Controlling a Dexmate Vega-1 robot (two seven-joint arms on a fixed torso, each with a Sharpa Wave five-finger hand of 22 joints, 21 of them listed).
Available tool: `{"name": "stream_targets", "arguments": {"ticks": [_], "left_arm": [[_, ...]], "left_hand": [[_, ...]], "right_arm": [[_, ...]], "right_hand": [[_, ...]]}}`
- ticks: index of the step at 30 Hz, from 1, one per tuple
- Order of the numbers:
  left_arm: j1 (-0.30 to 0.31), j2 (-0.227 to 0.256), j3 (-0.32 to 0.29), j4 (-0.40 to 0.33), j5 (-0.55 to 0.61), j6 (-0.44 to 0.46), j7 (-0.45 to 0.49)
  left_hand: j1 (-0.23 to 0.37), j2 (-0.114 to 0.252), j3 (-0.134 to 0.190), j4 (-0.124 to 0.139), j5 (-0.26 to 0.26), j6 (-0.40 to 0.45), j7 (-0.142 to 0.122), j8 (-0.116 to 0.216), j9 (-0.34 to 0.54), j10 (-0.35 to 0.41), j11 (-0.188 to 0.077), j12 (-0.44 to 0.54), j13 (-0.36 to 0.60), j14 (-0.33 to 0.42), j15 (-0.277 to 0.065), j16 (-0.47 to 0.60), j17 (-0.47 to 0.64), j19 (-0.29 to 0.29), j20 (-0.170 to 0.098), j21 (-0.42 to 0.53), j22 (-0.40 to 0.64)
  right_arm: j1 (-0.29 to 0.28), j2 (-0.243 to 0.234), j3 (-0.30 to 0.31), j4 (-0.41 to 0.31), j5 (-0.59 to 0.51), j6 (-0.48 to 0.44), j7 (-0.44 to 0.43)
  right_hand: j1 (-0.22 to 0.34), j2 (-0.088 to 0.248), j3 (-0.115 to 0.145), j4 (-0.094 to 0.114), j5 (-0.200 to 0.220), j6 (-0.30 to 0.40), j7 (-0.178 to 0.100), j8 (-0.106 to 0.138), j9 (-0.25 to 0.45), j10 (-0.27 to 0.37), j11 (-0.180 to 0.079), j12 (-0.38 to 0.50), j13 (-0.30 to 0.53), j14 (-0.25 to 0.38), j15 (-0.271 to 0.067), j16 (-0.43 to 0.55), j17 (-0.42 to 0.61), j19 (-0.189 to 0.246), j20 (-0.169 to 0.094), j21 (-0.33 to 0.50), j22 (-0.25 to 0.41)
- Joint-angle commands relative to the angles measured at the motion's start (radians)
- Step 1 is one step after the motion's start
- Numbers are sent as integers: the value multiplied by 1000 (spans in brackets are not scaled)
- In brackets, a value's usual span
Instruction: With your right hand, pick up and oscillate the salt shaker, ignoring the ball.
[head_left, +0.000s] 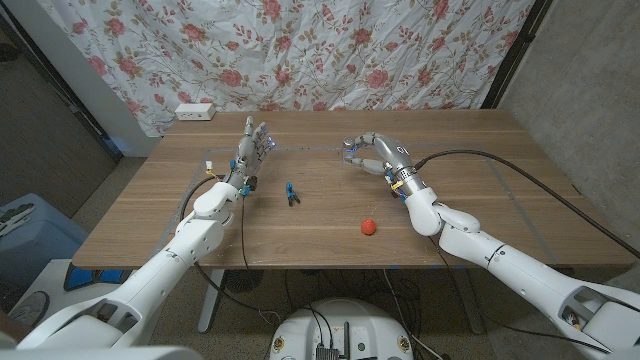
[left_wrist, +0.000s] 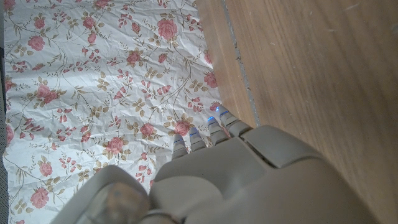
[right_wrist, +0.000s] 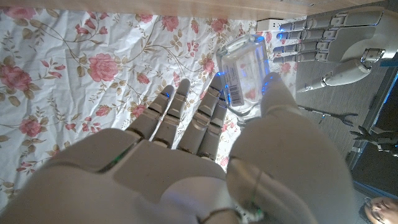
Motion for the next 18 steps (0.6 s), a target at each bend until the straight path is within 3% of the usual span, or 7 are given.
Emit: {"name": "stream_targets", "arguments": {"ticks": [1, 18], "left_arm": [[0, 0, 0, 0, 0, 0, 0], [0, 0, 0, 0, 0, 1, 0]], "left_hand": [[0, 101, -2, 6, 8, 1, -10, 4, 6, 0, -6, 8, 4, 1, -105, 5, 6, 5, -24, 5, 5], [0, 101, -2, 6, 8, 0, -8, 4, 6, 0, -8, 8, 4, 0, -104, 5, 6, 5, -24, 5, 5]], "right_arm": [[18, -4, -19, 17, -82, -25, -92], [72, -16, -73, 22, -229, -116, -167]], "right_hand": [[8, 11, -4, 1, -2, 17, -29, 5, 1, 6, -1, -4, 4, 11, -149, 7, 6, 3, 0, 1, 6], [27, 14, -8, -1, -6, 6, -35, 2, 2, -1, -1, -11, 5, 11, -151, 13, 13, 5, 1, -1, 6]]}}
